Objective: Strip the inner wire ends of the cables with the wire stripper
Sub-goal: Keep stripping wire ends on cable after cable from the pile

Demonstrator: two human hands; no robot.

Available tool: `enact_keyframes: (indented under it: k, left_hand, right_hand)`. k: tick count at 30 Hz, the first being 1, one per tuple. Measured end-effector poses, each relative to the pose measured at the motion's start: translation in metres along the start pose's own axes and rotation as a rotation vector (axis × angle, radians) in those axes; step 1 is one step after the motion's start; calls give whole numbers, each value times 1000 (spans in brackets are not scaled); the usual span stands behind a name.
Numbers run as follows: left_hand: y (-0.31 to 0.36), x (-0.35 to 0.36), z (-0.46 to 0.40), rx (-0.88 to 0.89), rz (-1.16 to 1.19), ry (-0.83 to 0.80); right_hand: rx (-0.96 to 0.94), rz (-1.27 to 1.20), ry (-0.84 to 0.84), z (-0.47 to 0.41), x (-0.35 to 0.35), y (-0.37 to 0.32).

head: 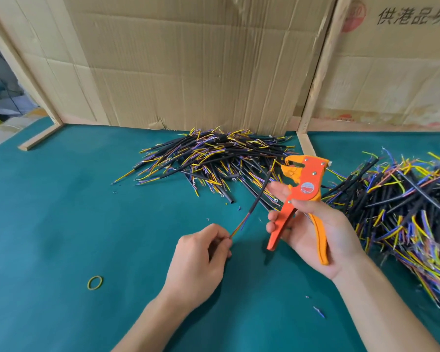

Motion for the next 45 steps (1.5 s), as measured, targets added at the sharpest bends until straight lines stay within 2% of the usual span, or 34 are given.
enact_keyframes:
  k: [7, 11, 14, 21, 24, 27, 28, 29, 34, 41, 45]
  left_hand:
    - [8, -5, 6, 67, -112, 40]
    - [5, -15, 8, 38, -77, 121]
    - [3, -22, 7, 34, -26, 150]
    - [12, -9, 8, 128, -130, -30]
    - [8, 3, 8, 80, 10, -183]
    - [5, 23, 11, 12, 181, -463]
    - [4, 24, 10, -8, 247, -511]
    - [1, 21, 6, -39, 334, -497]
    - [-15, -4, -17, -169, 874, -166]
    - [-10, -4, -22, -172, 1158, -91]
    - [-24, -8, -20, -258, 1117, -6]
  right_hand:
    - [15, 43, 75, -3, -6, 2]
    - [-16, 69, 161, -4, -17, 2]
    - [11, 67, 141, -4, -17, 6]
    - [46, 144, -15, -3, 3, 12]
    - [52, 62, -181, 0, 19, 7]
    - [74, -1, -317, 5, 34, 8]
    - [87, -21, -343, 6, 38, 11]
    - [101, -42, -367, 7, 42, 14]
    - [209, -11, -445, 8, 62, 41]
    - [345, 55, -450, 14, 78, 81]
    - [323, 107, -377, 11, 67, 74]
Point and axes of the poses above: each hand's wrist, its own z-axis away from the middle knuckle, its own x-axis out of the palm, y = z × x, the point moved 10 cm from there along -z, towards the middle knuckle, and after that the axes turned 7 degrees about -y, right-handed, at the moved point
